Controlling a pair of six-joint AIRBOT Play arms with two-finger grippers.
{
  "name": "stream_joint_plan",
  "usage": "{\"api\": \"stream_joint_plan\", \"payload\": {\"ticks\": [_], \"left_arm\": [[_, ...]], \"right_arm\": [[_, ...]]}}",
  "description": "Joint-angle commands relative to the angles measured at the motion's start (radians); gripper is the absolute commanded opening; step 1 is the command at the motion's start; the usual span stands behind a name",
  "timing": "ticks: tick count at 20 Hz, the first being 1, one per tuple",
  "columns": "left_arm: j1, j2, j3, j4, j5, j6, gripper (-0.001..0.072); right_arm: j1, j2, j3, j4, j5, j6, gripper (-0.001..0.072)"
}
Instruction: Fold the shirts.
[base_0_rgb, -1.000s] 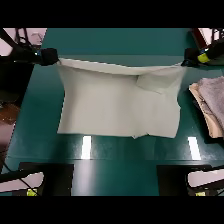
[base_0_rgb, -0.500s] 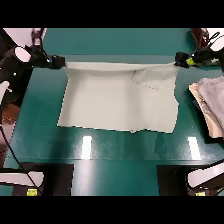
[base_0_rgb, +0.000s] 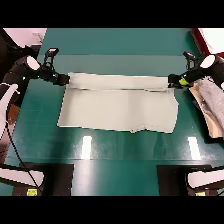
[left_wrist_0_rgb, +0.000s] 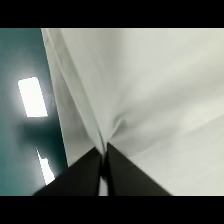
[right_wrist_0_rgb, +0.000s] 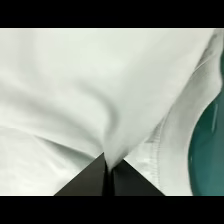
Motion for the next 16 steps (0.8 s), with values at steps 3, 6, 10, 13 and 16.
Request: {"api": "stream_joint_plan", "payload": {"ticks": [3, 6, 10, 13, 16], "left_arm": [[0.000, -0.001, 0.014, 0.045, -0.029, -0.044, 0.0576], [0.008, 0.031, 0.053, 0.176, -0.122, -0.087, 0.0484], [0.144, 0.128, 0.014, 0.120, -0.312, -0.085, 0.0484], [0.268, 0.214, -0.155, -0.012, -0.360, -0.070, 0.0484], [0.329, 0.293, -0.375, -0.237, -0.370, 0.061, 0.0484]], "right_arm": [[0.034, 0.035, -0.060, 0.005, 0.018, 0.029, 0.0405], [0.010, 0.082, -0.063, 0.004, 0.124, 0.032, 0.0412], [-0.050, 0.284, -0.156, 0.054, 0.170, -0.013, 0.0410], [-0.098, 0.418, -0.264, 0.148, 0.142, -0.056, 0.0410], [-0.113, 0.509, -0.368, 0.162, 0.056, -0.056, 0.0409]]}}
